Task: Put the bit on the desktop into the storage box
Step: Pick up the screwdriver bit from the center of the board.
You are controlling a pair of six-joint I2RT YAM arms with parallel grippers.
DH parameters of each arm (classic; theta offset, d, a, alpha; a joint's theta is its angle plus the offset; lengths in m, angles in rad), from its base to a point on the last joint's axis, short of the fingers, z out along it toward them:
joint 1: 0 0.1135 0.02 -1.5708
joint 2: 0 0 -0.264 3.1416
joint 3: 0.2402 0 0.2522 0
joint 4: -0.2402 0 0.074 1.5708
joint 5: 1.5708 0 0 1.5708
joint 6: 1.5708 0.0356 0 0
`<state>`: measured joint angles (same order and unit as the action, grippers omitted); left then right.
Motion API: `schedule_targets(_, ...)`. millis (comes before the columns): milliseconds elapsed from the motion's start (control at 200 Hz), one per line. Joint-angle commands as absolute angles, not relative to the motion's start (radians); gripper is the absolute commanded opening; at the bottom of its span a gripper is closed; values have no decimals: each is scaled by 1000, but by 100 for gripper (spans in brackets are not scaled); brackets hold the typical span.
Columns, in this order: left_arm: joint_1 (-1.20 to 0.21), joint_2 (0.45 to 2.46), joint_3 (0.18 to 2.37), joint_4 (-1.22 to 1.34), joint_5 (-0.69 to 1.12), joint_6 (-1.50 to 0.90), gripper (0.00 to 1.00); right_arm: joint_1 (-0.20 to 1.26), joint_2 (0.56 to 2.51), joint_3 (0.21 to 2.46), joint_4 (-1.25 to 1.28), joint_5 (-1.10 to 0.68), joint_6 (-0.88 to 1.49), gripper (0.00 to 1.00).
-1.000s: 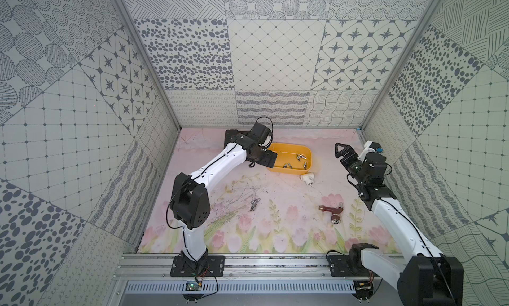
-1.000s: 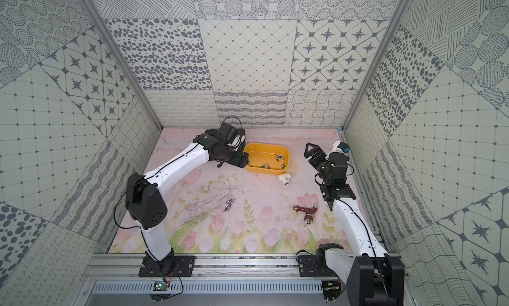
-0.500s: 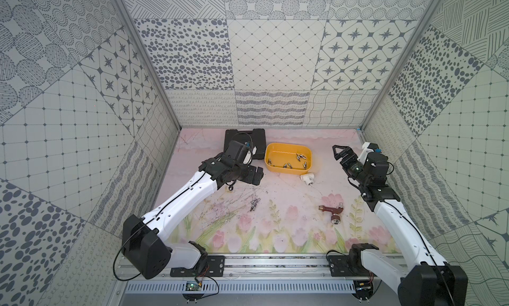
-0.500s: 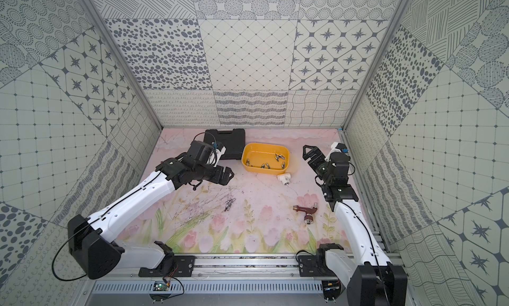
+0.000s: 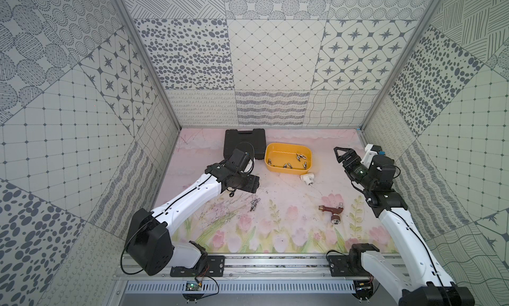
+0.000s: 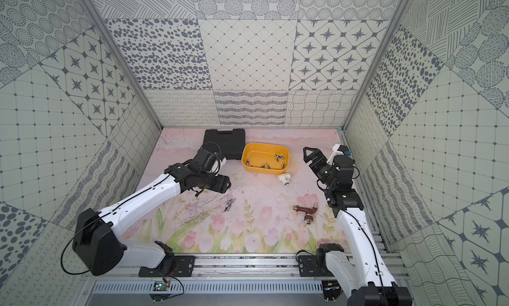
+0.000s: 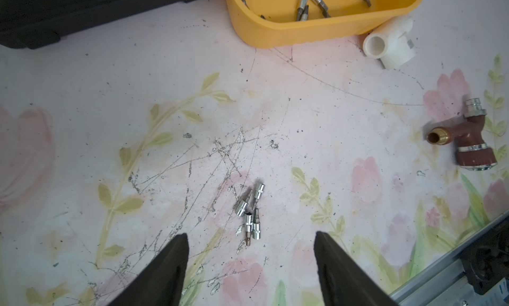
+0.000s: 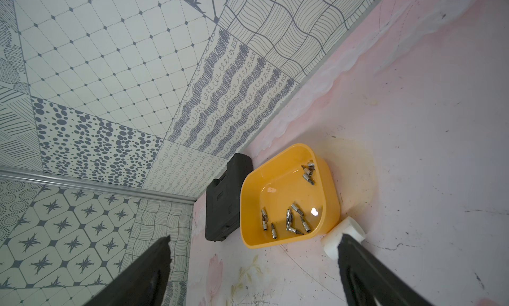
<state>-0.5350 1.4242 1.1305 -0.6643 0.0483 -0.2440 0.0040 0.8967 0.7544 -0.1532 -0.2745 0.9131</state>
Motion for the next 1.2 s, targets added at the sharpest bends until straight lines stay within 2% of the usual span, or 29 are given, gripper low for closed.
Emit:
schedule_targets(0,-531,1487,1139,-699,167,-290,66,0,875,718,-164,-291,895,97)
schedule_targets(350,-540,1489,1011,-726,164,-319,47,0,908,722,-159,-312,869,97)
schedule_targets(715,-554,1546,992,-715,156,-328,27,0,940,728,-144,-319,855,97)
schedule_targets(1196,-554,1607,1037,-684,84,-279,25,0,966,726,-103,-352,855,97)
